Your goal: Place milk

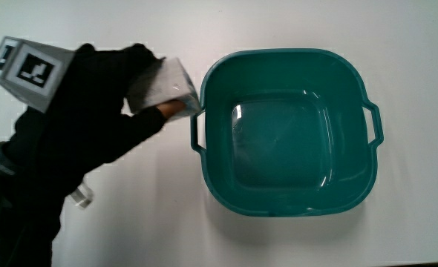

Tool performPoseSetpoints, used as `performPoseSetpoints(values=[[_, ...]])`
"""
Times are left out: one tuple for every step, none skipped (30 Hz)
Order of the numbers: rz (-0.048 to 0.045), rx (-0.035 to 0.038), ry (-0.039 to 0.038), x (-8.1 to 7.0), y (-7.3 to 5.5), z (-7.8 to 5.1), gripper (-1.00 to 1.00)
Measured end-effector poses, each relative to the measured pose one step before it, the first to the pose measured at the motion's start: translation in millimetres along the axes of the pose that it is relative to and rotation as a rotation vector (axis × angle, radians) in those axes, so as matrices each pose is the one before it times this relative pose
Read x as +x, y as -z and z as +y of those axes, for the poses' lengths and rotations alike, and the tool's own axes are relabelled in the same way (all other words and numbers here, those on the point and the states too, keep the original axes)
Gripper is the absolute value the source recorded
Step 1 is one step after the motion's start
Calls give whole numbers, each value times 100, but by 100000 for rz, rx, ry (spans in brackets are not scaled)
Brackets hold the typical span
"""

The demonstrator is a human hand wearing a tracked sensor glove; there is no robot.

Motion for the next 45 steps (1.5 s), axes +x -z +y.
performPoseSetpoints(values=[[4568,-248,-1537,-132,-85,-1,0],[2312,545,1118,-252,-5,27,0],[-2059,-1327,-5486,-239,84,-68,0],[512,217,1183,-335,105,96,0],[2034,75,-1220,-235,58,25,0],[-1220,-968,-3465,-424,193,13,0],[1043,147,77,-335,151,80,0],[-2982,-481,-1424,-406,266,64,0],[1048,161,442,-402,216,130,0],[1230,-377,-53,-267,180,108,0],[1019,-306,-1050,-212,164,63,0],[109,-611,-2007,-164,183,34,0],[-7392,-1133,1340,-489,225,17,0],[2612,-148,-1614,-196,170,78,0],[2612,-148,-1614,-190,175,81,0],[1399,1367,3256,-316,208,146,0],[-1186,-875,-2518,-150,162,34,0],[-346,-84,-120,-205,145,85,0],[75,-539,-2455,-94,107,0,0],[26,955,1943,-367,225,154,0],[3157,1460,2315,-328,213,154,0],[-925,-1410,-2912,-149,211,34,0],[570,799,2401,-384,299,167,0],[1284,-177,-1448,-173,234,69,0],[648,-594,-1229,-53,191,42,0],[591,79,600,-205,237,115,0],[-4143,-5753,-5247,-68,186,-103,0],[-498,-981,638,-426,321,179,0],[710,365,-1453,-11,110,39,0],[-427,92,129,8,83,29,0],[542,185,-1161,-289,173,110,0],[-193,-41,185,146,30,-8,0],[-85,-403,-569,-316,218,121,0],[-187,-609,390,-136,155,99,0],[549,921,-1064,40,55,22,0],[5,-935,-334,-130,145,74,0],[-122,137,-491,24,64,-19,0],[362,-61,-491,-225,157,48,0],[-1514,-669,349,-193,136,68,0],[571,-179,-910,-133,109,55,0],[759,-471,-823,-314,165,111,0],[-1103,503,734,104,-117,-90,0],[-512,230,-695,-321,91,52,0],[983,520,31,313,-94,-83,0],[-1130,-876,955,-194,152,130,-7]])
